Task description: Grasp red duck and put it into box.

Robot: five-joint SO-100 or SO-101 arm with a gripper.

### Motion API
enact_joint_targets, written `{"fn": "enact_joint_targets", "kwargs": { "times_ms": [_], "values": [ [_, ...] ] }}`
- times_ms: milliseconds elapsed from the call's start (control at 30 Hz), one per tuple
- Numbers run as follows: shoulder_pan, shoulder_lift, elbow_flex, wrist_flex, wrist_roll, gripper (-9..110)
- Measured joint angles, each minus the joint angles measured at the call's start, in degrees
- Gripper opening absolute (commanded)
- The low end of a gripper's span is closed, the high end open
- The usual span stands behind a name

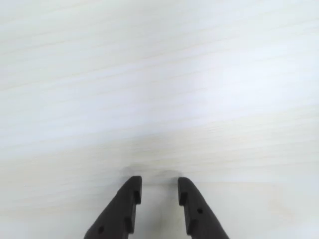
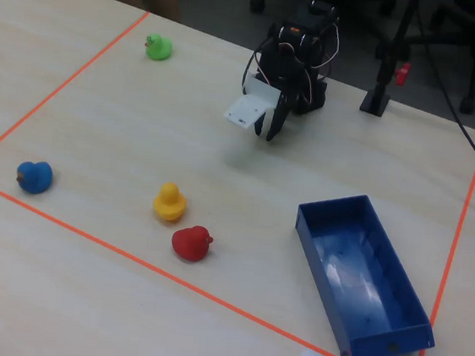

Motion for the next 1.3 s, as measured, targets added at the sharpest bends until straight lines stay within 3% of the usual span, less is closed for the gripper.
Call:
{"fn": "enact_joint_targets", "kwargs": {
  "times_ms": [267, 400, 867, 1133, 1300],
  "values": [
    [0.0, 0.0, 0.0, 0.0, 0.0, 8],
    [0.0, 0.0, 0.0, 0.0, 0.0, 0],
    [0.4, -0.5, -1.0, 0.0, -1.2, 0],
    [1.8, -24.0, -31.7, -7.0, -2.2, 20],
    [3.8, -38.8, -46.9, -14.2, -2.2, 25]
  ]
}}
